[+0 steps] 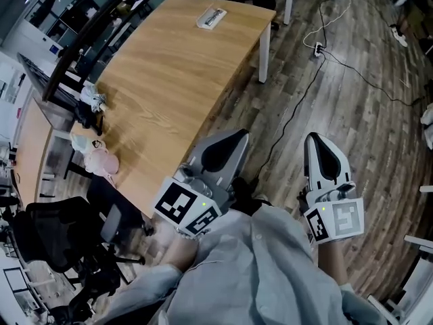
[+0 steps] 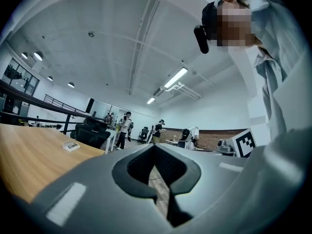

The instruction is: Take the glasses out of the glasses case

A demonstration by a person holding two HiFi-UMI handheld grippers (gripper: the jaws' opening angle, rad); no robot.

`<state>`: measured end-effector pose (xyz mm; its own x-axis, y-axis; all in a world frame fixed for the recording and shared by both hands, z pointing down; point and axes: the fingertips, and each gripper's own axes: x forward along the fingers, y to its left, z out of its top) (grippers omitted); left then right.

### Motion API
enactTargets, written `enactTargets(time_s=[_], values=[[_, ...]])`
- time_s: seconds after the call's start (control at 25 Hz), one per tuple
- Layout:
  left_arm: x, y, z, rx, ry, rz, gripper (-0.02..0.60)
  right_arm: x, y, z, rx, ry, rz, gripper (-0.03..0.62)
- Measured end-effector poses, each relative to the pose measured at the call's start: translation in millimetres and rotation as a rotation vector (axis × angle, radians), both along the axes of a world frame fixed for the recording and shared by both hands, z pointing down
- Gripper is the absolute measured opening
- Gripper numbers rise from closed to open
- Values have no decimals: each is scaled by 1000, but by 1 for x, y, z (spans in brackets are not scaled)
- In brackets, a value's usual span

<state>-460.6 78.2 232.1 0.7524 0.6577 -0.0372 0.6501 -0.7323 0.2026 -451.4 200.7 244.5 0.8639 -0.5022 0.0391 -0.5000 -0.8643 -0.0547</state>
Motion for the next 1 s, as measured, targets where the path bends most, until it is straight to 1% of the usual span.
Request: enactTargets(time_s=[0.2,0.36,0.52,0.68,0.84,1.0], values=[[4,13,2,-5,-10,24,3,-2,14,-8,-29,40,34,2],[12,18,6,-3,-18,45,3,3,19,-2,-37,27,56,2],[28,22,9,-6,-23,64,3,14,21,3,-56,17,73,2],[52,31,11,-5,-20,89,3,34,25,5,-79,12,80,2],[84,38,13,-1,-20,107,3,62,25,8,-103,10,80,2],[120,41,14,4,-21,112,3,97,28,10,-90,5,85,2]])
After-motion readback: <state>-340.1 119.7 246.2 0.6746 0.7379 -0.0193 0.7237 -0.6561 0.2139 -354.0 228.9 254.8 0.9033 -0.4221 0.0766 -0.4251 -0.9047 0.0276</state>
